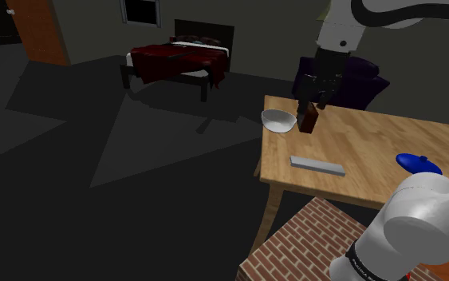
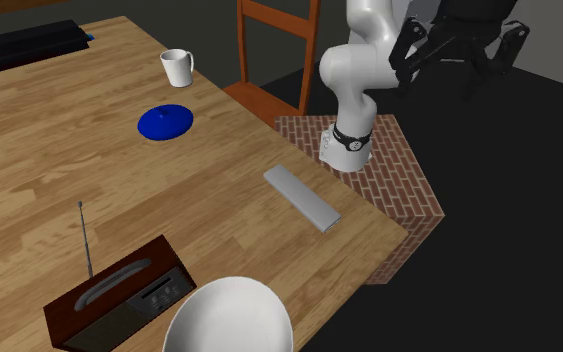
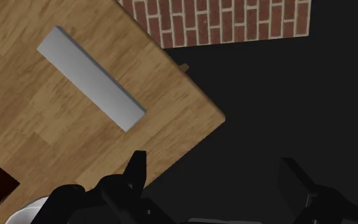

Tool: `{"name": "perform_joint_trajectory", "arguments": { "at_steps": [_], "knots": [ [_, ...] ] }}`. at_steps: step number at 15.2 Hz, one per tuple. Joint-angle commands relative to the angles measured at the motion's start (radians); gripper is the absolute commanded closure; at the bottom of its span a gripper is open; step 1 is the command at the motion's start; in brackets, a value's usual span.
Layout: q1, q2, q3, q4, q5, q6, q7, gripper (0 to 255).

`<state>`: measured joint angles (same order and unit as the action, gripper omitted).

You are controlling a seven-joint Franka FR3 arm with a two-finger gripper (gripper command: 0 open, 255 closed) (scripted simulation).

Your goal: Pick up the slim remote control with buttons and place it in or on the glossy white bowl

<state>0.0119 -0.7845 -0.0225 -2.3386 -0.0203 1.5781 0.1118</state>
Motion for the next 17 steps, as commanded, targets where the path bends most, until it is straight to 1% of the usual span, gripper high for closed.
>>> {"name": "perform_joint_trajectory", "arguments": {
  "at_steps": [1, 6, 10, 14, 17],
  "knots": [
    [0.000, 0.000, 0.000, 0.000, 0.000, 0.000, 0.000, 0],
    [0.006, -0.072, -0.095, -0.167, -0.075, 0.094, -0.182, 0],
    [0.001, -0.101, -0.185, -0.276, -0.149, 0.178, -0.329, 0],
    [-0.012, -0.095, -0.287, -0.361, -0.234, 0.275, -0.478, 0],
    [-0.023, -0.062, -0.371, -0.406, -0.301, 0.359, -0.592, 0]
  ]
}}
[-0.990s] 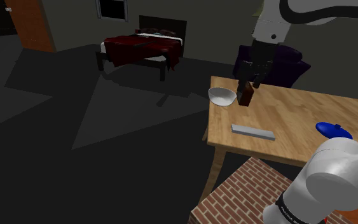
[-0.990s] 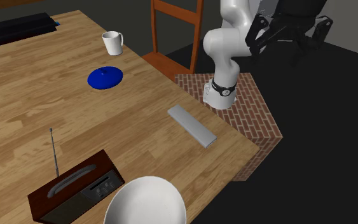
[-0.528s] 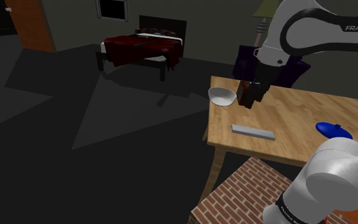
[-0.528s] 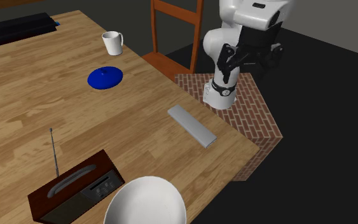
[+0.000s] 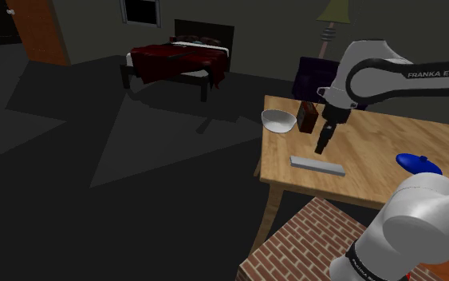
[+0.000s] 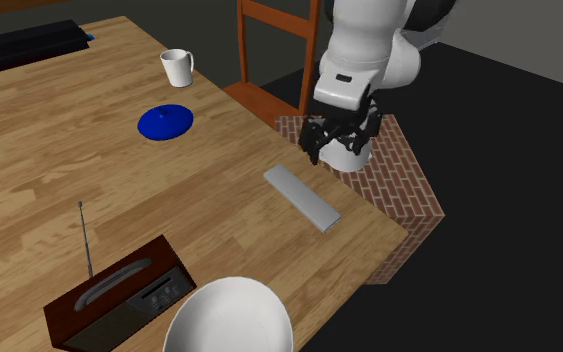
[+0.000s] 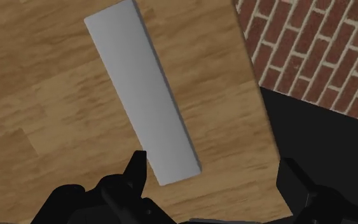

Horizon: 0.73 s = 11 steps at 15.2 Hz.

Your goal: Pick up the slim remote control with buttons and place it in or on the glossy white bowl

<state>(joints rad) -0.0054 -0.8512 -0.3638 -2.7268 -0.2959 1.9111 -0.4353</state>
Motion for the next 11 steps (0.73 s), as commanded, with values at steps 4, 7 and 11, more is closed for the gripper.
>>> {"name": "perform_joint_trajectory", "arguments": {
  "at_steps": [4, 7, 11],
  "knots": [
    [-0.013, 0.091, -0.151, -0.051, -0.111, 0.157, -0.196, 0],
    [-0.002, 0.183, -0.246, -0.055, -0.162, 0.263, -0.307, 0],
    [0.001, 0.229, -0.273, -0.083, -0.177, 0.337, -0.305, 0]
  ]
}}
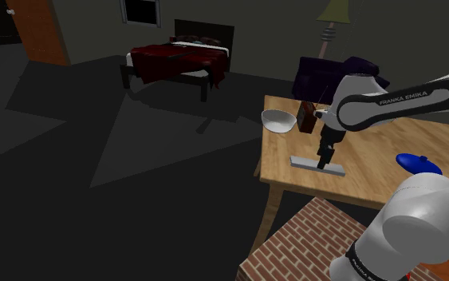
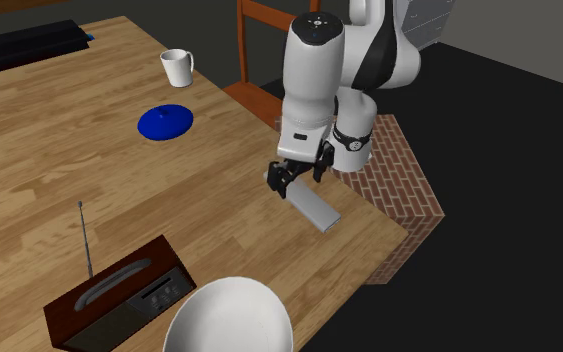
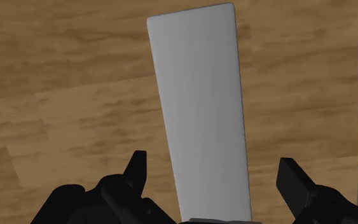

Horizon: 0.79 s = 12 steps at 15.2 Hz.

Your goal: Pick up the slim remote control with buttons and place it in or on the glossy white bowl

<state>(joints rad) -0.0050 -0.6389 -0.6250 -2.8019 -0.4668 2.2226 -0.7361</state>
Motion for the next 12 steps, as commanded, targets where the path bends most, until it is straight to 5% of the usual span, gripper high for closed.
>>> {"name": "perform_joint_trajectory", "arguments": {
  "at_steps": [1, 12],
  "knots": [
    [0.002, 0.029, -0.019, -0.014, -0.010, 0.045, -0.005, 0],
    [0.006, 0.065, -0.038, -0.029, -0.018, 0.095, -0.005, 0]
  ]
}}
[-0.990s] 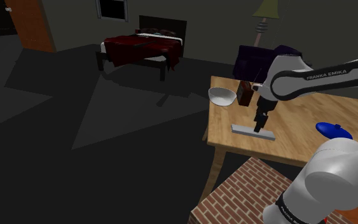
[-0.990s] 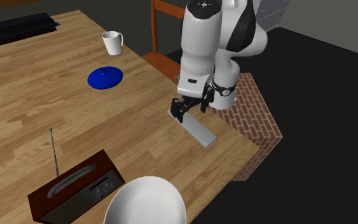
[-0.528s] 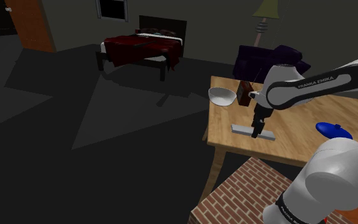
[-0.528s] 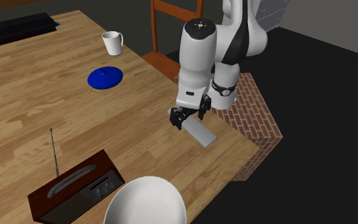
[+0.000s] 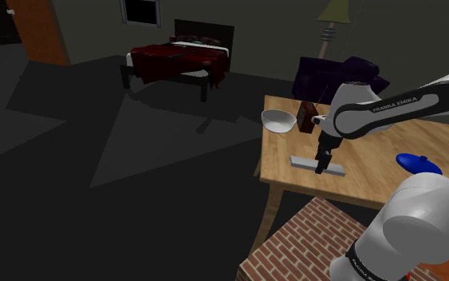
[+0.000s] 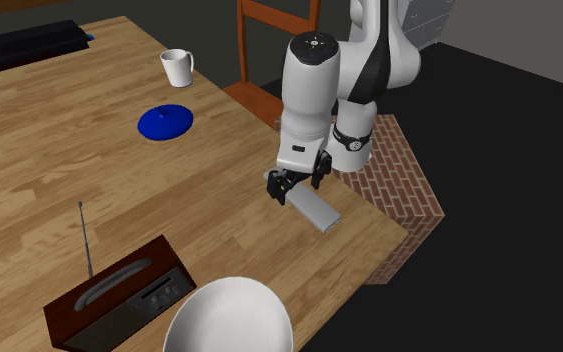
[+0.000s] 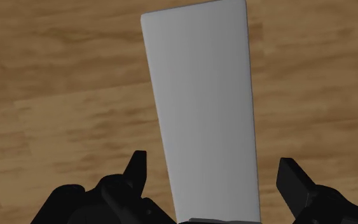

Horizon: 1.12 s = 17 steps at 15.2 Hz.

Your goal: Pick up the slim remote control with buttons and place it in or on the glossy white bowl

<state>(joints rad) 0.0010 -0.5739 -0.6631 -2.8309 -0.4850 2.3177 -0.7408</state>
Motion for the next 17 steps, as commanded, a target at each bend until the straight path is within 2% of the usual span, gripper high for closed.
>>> {"name": "perform_joint_trajectory", "arguments": {
  "at_steps": [1, 10, 17],
  "knots": [
    [0.000, 0.000, 0.000, 0.000, 0.000, 0.000, 0.000, 255],
    [0.000, 0.000, 0.000, 0.000, 0.000, 0.000, 0.000, 255],
    [-0.008, -0.086, 0.048, 0.047, 0.025, -0.132, -0.002, 255]
  ]
}}
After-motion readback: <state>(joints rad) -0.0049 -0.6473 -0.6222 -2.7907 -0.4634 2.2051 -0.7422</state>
